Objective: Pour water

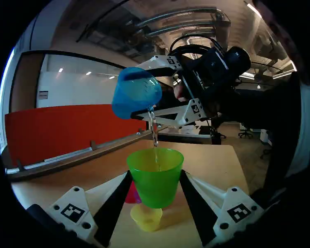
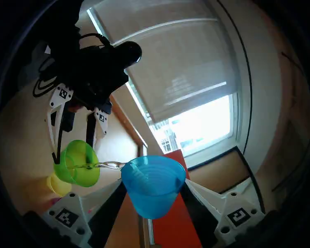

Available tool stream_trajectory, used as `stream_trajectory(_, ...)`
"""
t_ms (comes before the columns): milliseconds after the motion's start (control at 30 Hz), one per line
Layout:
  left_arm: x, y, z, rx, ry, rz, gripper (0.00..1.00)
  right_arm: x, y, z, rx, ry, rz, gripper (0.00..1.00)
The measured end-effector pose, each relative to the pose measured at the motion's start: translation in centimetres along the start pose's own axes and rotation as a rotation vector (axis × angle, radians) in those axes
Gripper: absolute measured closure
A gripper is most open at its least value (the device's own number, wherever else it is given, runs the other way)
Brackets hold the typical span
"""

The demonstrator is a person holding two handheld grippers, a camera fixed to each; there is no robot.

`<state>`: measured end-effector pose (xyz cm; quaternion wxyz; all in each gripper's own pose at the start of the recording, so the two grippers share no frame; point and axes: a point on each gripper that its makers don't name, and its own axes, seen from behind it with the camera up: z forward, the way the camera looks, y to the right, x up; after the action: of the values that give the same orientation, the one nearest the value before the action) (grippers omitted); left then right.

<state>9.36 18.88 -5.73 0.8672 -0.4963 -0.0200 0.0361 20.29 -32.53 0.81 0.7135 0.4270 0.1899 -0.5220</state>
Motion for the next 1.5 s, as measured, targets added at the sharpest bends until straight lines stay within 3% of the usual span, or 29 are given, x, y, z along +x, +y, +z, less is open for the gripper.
stream_trajectory(1500, 0.7, 0.0, -0.2, 0.010, 0.013, 0.004, 0.18, 0.6, 1.4, -0.1, -0.029, -0.001, -0.111, 0.11)
